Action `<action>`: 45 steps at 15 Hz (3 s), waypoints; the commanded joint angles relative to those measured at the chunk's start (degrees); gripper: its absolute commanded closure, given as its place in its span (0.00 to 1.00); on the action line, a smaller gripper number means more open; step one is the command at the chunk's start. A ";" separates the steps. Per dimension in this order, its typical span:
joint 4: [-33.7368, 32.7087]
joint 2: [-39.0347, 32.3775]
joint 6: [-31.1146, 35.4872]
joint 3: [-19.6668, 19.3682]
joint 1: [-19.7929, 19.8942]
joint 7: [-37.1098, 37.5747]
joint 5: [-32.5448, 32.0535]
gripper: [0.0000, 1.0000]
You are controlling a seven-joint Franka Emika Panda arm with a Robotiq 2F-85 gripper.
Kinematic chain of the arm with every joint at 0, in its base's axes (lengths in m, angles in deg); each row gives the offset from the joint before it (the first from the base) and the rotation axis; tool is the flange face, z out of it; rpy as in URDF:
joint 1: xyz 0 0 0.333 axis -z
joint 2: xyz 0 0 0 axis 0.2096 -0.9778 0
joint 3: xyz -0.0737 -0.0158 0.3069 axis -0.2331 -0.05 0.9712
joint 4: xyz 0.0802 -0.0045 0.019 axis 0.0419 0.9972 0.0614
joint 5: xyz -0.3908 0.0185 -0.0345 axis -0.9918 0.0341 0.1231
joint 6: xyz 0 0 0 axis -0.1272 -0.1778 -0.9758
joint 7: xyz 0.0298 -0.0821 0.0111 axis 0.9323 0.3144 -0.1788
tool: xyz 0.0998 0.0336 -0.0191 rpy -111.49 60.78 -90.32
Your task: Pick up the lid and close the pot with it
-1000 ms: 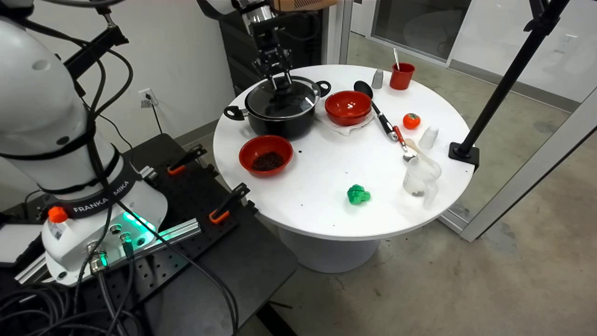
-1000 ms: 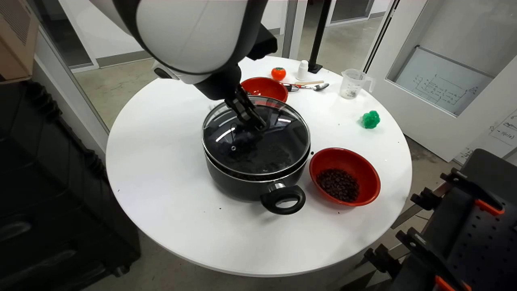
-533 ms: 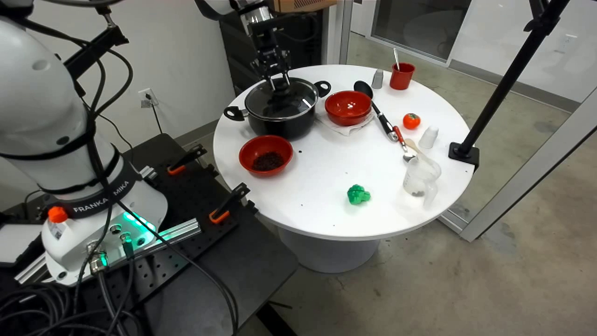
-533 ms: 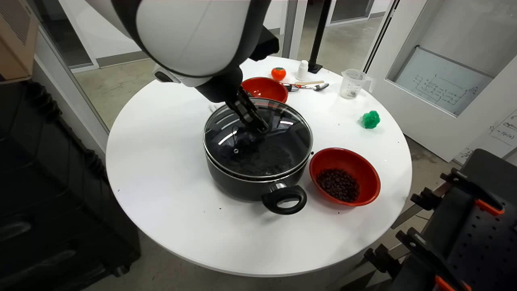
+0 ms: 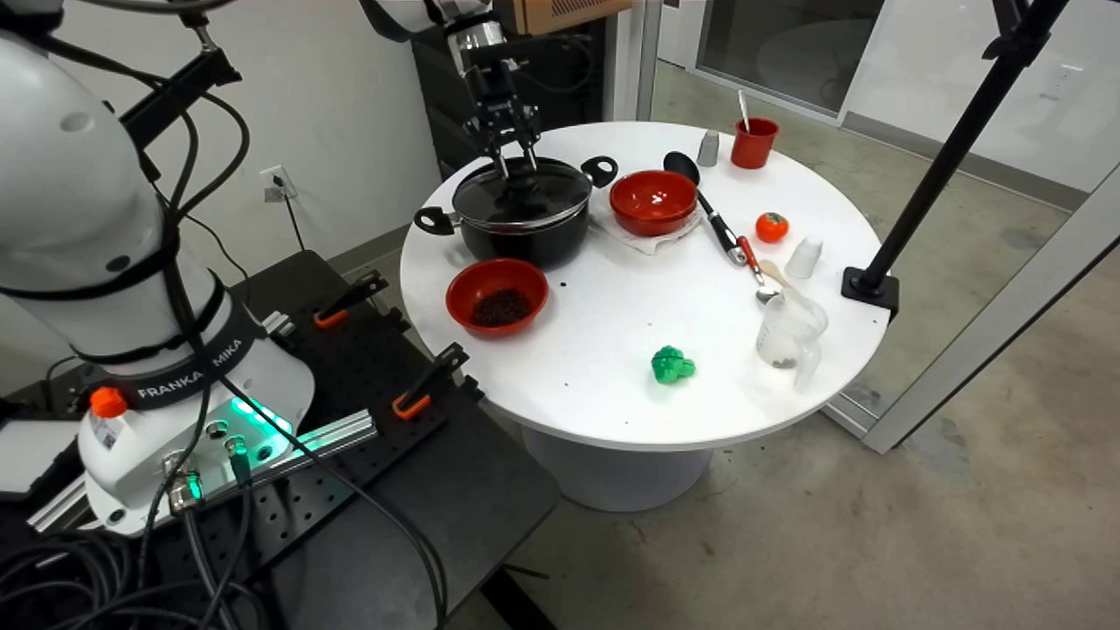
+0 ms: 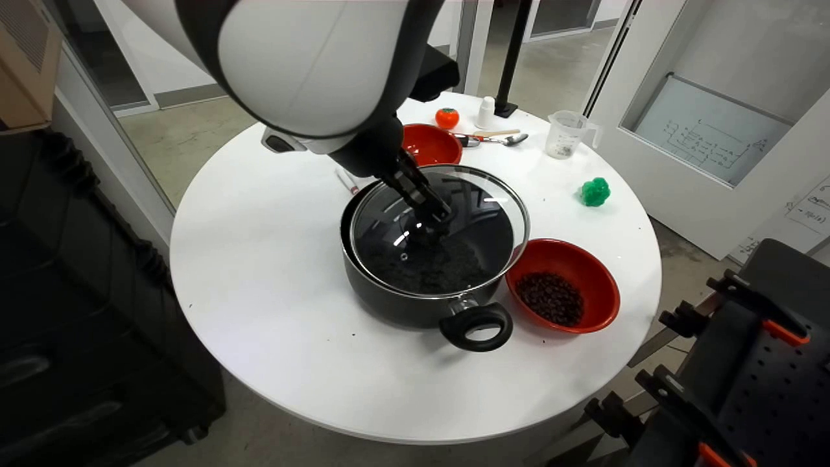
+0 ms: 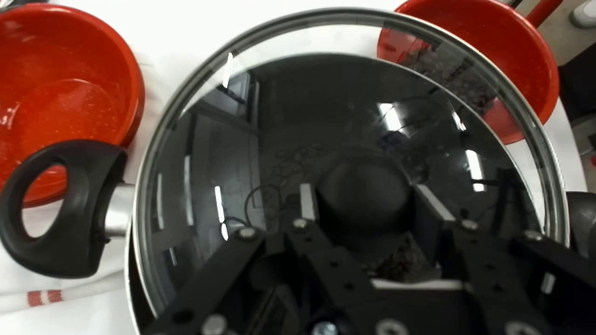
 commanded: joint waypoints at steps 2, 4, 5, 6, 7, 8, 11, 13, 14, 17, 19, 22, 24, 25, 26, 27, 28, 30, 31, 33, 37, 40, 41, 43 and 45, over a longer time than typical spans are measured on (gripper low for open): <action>1.50 0.00 -3.99 0.49 0.21 -2.60 1.04 0.74; 1.66 0.00 -4.42 0.73 0.43 -3.36 1.14 0.74; 1.81 0.07 -4.44 0.82 0.54 -3.77 1.15 0.74; 1.86 0.12 -4.51 0.88 0.66 -4.17 1.30 0.74; 2.01 0.31 -4.33 1.01 0.91 -4.62 1.57 0.74; 2.23 0.63 -4.17 1.13 1.15 -4.97 1.81 0.74; 3.91 2.61 -2.68 1.49 2.05 -5.93 2.33 0.74; 5.03 3.94 -1.81 1.70 2.73 -6.75 2.93 0.74; 5.52 4.55 -1.61 1.77 3.03 -7.23 3.34 0.74; 7.31 6.46 -0.41 1.84 4.09 -9.33 4.95 0.74; 8.45 7.70 1.04 1.62 4.62 -10.24 5.75 0.74; 9.87 9.60 2.59 1.35 5.27 -11.47 6.79 0.74; 10.75 10.86 3.90 1.24 5.84 -12.09 7.43 0.74; 10.90 11.20 4.31 1.13 5.97 -12.37 7.73 0.74; 11.09 11.39 5.04 0.94 6.02 -12.14 7.91 0.74; 11.29 11.42 6.03 0.82 6.08 -11.83 8.13 0.74; 11.51 11.54 6.69 0.77 6.03 -11.68 8.29 0.74; 12.05 11.63 8.45 0.79 5.88 -11.27 8.42 0.74; 12.36 11.60 9.37 0.81 5.75 -11.05 8.43 0.74; 13.25 11.41 11.92 0.81 5.39 -10.42 8.01 0.74; 14.81 11.20 16.59 0.65 4.38 -8.82 7.43 0.74; 15.14 11.61 18.09 0.45 3.94 -7.45 7.30 0.74; 15.25 11.77 18.49 0.36 3.89 -6.94 7.27 0.74; 15.40 12.09 18.77 0.27 3.75 -6.01 7.20 0.74; 15.39 12.29 18.90 0.01 3.48 -4.69 6.82 0.74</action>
